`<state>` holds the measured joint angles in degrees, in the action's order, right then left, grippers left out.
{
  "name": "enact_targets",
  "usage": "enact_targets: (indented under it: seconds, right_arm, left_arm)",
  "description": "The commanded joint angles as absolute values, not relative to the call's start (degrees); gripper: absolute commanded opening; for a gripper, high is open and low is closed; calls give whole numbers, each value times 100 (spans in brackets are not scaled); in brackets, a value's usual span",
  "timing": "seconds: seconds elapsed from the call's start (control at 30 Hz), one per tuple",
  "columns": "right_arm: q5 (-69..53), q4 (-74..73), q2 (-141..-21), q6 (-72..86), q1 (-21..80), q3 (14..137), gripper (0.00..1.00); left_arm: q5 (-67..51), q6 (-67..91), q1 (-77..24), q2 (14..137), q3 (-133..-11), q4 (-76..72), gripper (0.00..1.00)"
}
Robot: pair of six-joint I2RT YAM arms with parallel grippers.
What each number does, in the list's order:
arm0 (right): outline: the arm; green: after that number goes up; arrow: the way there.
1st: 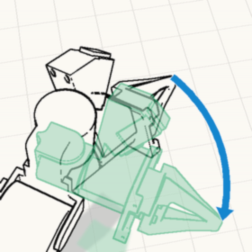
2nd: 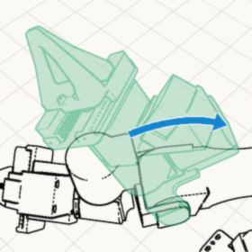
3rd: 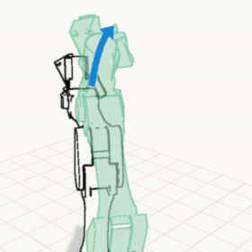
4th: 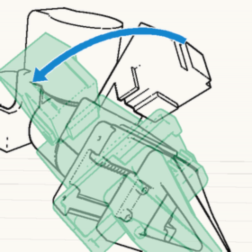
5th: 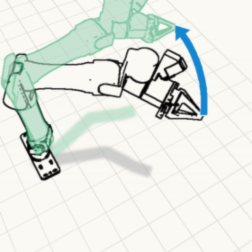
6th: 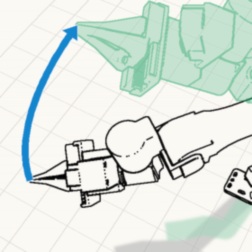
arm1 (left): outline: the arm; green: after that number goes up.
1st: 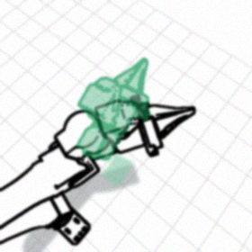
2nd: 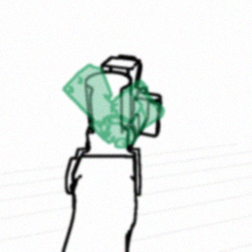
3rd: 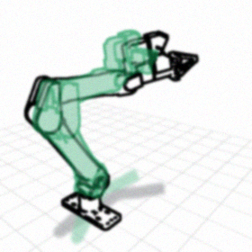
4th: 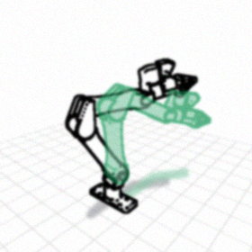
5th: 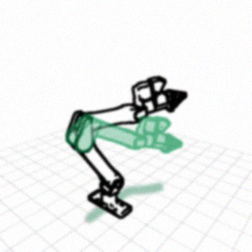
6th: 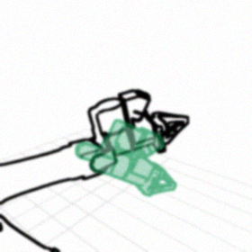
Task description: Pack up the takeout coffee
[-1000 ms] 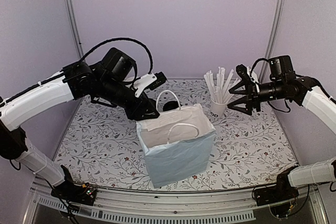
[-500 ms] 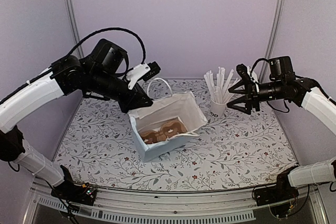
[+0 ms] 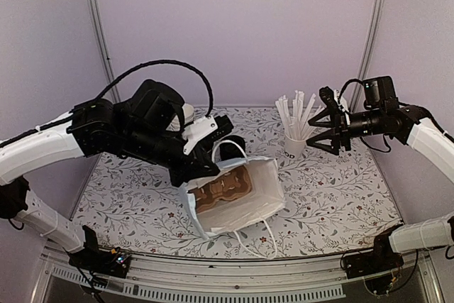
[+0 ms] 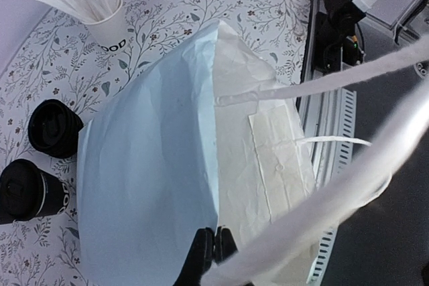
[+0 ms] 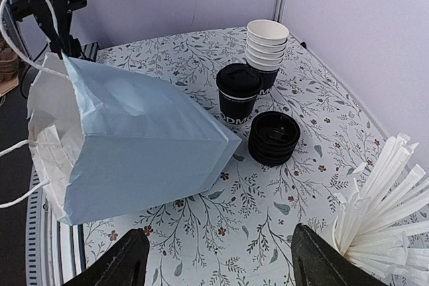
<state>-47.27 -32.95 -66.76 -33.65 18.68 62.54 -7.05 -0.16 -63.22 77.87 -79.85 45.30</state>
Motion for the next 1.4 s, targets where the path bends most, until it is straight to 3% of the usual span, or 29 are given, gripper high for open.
enact_targets:
  seconds: [0.0,0.33,0.87,1.37]
  right_arm:
    - [-4873,-3242,-6704,-3381,1832,6214,76]
    - [-4979,-3309,-6784,-3417,1829,6270,76]
    - [-4975,-3360,-6728,-3487,1837,6263,76]
    - [-5113,-3440,-6751,-3509,1834,6328,76]
  left_arm:
    - [-508,439,-6830,7609,-7855,4226,0]
    - [-199,594,-7463,7669,-7787,4175,0]
    - [-967,698,-8030,8303,-8002,4449,0]
    - [-21,612,-7787,8075,-8320,5047,0]
